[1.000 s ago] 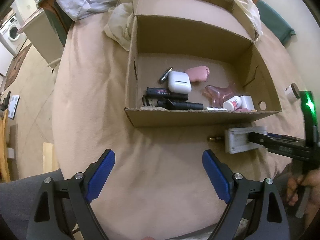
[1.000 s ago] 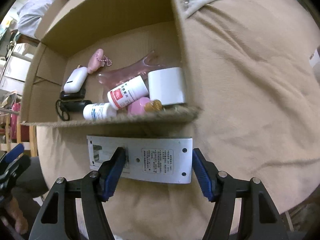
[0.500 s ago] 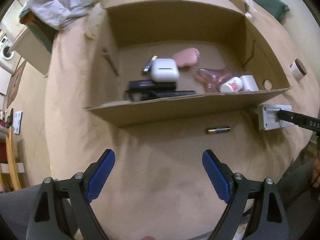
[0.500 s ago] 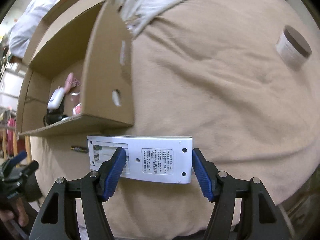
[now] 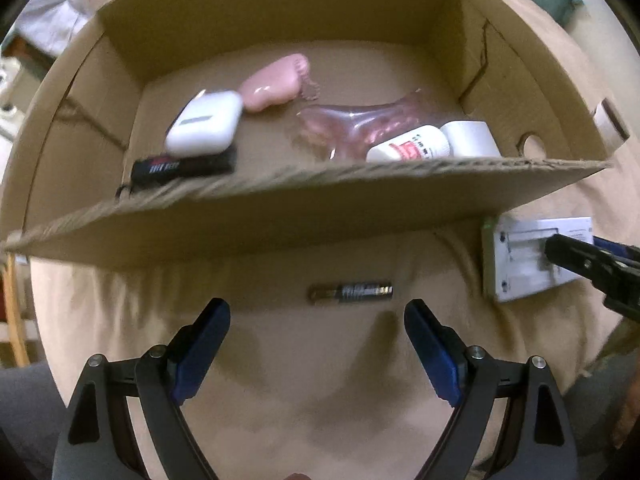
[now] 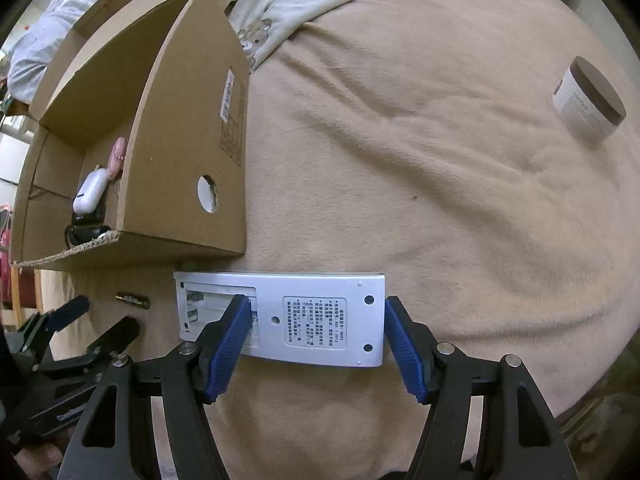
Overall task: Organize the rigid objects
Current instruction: 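Grasp the black AA battery with the left gripper while the right holds the power strip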
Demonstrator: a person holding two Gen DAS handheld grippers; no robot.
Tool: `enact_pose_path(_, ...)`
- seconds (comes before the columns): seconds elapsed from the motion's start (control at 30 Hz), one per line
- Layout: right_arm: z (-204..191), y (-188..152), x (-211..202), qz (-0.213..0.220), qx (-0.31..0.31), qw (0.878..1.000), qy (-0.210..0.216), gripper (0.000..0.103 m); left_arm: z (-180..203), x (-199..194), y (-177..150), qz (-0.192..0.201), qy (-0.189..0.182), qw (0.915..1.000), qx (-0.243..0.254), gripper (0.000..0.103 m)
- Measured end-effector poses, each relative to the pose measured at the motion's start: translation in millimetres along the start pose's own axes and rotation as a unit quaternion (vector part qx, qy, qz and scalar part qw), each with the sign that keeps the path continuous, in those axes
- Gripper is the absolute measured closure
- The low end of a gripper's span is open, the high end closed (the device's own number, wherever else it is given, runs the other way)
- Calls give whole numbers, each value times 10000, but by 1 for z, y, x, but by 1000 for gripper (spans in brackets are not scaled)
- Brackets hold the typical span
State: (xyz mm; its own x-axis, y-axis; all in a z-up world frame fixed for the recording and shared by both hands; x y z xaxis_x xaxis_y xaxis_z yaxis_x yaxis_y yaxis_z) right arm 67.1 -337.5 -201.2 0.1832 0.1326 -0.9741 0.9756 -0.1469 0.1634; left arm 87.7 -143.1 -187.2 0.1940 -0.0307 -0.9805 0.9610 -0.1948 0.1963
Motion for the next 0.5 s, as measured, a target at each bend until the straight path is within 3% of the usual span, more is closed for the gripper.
enact_pose_path(0.23, 6, 0, 0, -65, 18, 10000, 32, 32, 12, 15, 12, 78, 324, 9987, 375, 16)
enact_pose_path(0.37, 8, 2, -3, -69, 29, 10000, 34, 32, 13, 19, 15, 12, 253, 9994, 245, 17)
enact_pose_path(0.43, 7, 2, -5, -63, 13, 10000, 20, 32, 13, 20, 15, -5, 198, 9996, 210, 25)
enact_pose_path(0.5, 4, 1, -3, -58, 6, 10000, 10, 32, 16, 17, 15, 41, 133, 9996, 256, 46)
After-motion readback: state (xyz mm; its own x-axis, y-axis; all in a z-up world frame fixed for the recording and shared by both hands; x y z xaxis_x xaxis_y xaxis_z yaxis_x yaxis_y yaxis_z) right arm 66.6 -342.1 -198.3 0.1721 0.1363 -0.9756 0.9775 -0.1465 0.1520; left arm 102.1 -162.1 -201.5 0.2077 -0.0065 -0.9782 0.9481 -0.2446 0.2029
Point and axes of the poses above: each gripper's, at about its wrist camera, not at the fingertips, and x roughly the way its jaws point, z to its right, y to its top, the point moved 3 cm from there along x, roughly the way its jaws point, and after that the axes turned 3 degrees about -x, right-handed, at the moved point
